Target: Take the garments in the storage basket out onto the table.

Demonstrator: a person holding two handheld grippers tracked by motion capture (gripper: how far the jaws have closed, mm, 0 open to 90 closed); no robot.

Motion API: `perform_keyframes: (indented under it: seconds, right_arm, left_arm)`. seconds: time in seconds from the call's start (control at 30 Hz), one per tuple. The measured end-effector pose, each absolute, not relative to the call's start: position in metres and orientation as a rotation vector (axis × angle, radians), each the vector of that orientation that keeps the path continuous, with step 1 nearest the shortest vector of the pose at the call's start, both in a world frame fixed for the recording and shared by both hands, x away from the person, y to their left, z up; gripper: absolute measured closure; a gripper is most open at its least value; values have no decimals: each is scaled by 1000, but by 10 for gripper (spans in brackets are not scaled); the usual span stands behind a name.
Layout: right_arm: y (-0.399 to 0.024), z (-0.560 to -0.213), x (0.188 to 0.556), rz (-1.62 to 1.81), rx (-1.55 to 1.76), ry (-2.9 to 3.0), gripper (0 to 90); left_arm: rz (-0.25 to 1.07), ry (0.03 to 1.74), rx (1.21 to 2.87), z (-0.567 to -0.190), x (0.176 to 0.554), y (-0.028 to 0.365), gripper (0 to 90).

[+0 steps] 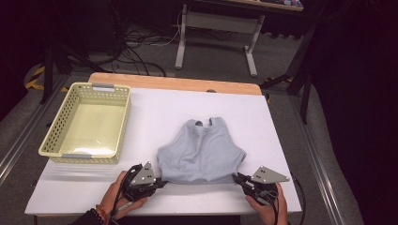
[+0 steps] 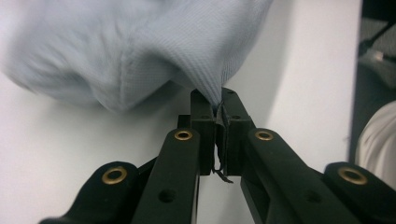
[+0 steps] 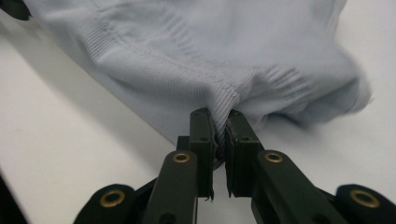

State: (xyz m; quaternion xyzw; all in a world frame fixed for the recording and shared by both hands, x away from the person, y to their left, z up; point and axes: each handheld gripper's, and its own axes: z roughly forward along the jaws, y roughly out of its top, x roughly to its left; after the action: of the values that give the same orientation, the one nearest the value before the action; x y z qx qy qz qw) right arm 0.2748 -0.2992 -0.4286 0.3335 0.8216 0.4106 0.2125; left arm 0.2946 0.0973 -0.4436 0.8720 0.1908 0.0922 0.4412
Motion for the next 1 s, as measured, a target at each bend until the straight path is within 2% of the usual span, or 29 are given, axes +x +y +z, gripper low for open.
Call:
perform_keyframes:
  seconds: [0.17, 0.37, 0.47, 0.53, 0.6, 0.73, 0.77, 0.8, 0.83, 0.87, 0.9, 0.97, 1.0]
  right_arm:
    - [-304, -394, 260, 1301, 875, 2163, 843]
    - [-306, -369, 248, 1419, 848, 2059, 900]
    - [-304, -367, 245, 1379, 818, 2079, 899]
    - [-299, -373, 246, 1340, 813, 2105, 876]
    - [-297, -378, 248, 1325, 825, 2118, 869]
    - [-292, -395, 257, 1258, 858, 2166, 793]
    - [-291, -403, 263, 1231, 885, 2182, 711]
    - [-291, -403, 263, 1231, 885, 2182, 711]
    - [-291, -407, 266, 1205, 901, 2182, 654]
    - [-292, -411, 269, 1197, 925, 2183, 630]
    - [-293, -415, 273, 1212, 945, 2196, 622]
    - [-292, -423, 277, 1165, 947, 2217, 543]
    - [-292, -423, 277, 1165, 947, 2217, 543]
  left_arm:
    - [219, 433, 2020, -408, 283, 115, 868]
    - [265, 429, 1969, -387, 274, 124, 864]
    - [286, 425, 1977, -385, 270, 125, 857]
    - [278, 441, 1971, -385, 268, 128, 792]
    - [268, 454, 1967, -386, 264, 133, 802]
    - [280, 475, 1953, -388, 260, 142, 784]
    - [292, 498, 1937, -388, 262, 145, 746]
    - [292, 498, 1937, -388, 262, 145, 706]
    - [291, 512, 1915, -386, 263, 147, 706]
    - [288, 512, 1885, -383, 263, 152, 659]
    - [299, 503, 1872, -380, 261, 154, 642]
    - [321, 517, 1861, -377, 260, 157, 613]
    - [321, 517, 1861, -377, 260, 157, 602]
